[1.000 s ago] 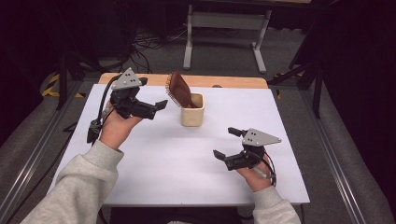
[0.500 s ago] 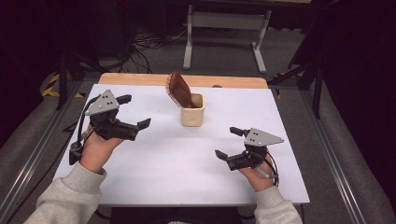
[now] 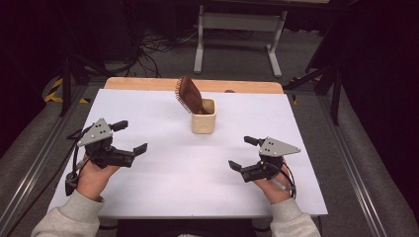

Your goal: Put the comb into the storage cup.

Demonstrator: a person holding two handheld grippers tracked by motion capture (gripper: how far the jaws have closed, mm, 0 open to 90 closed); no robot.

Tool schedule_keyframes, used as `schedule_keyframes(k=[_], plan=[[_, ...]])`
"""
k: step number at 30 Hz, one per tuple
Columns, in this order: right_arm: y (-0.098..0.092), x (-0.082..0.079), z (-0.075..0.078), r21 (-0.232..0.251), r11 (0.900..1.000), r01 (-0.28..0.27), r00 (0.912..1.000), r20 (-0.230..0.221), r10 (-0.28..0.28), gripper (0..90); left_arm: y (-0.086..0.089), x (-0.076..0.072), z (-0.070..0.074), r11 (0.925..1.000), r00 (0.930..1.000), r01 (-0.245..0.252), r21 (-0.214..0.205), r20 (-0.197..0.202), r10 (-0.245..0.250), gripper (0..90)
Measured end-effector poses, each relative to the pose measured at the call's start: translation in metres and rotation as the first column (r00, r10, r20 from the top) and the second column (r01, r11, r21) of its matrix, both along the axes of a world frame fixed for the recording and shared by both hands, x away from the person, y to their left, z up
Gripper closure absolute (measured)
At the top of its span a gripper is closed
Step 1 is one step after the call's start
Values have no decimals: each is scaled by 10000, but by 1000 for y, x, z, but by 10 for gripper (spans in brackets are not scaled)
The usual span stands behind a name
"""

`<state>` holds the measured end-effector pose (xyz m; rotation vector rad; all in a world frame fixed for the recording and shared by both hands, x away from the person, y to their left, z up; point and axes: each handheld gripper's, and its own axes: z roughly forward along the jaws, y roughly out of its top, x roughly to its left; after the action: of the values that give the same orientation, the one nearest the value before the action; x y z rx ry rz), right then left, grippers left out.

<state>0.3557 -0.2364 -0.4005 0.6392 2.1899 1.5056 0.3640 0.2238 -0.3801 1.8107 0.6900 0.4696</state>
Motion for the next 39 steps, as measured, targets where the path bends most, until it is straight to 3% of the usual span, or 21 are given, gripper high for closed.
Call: schedule_keyframes(k=[15, 22, 25, 27, 30, 39], plan=[[-4, -3, -9, 20, 10000, 63, 9999, -97, -63, 20, 11, -11, -46, 9999, 9999, 122, -120, -51, -123, 2], [-8, -4, -14, -17, 9998, 195, 9996, -187, -195, 20, 14, -15, -63, 9988, 9996, 61, -488, -262, -74, 2], [-9, -5, -16, -1, 9998, 211, 9995, -216, -211, 20, 16, -17, -70, 9987, 10000, -44, -504, -52, 41, 3], [-10, -6, -18, -120, 9995, 286, 9994, -192, -289, 20, 17, -19, -77, 9991, 9994, -118, -409, -315, 105, 3], [-10, -7, -20, -188, 9993, 319, 9993, -186, -322, 20, 17, -19, -82, 9990, 9983, -258, -365, -525, 238, 3], [-18, -11, -32, -49, 9988, 488, 9985, -254, -489, 19, 18, -17, -84, 9990, 9983, -432, -135, -394, 426, 3]])
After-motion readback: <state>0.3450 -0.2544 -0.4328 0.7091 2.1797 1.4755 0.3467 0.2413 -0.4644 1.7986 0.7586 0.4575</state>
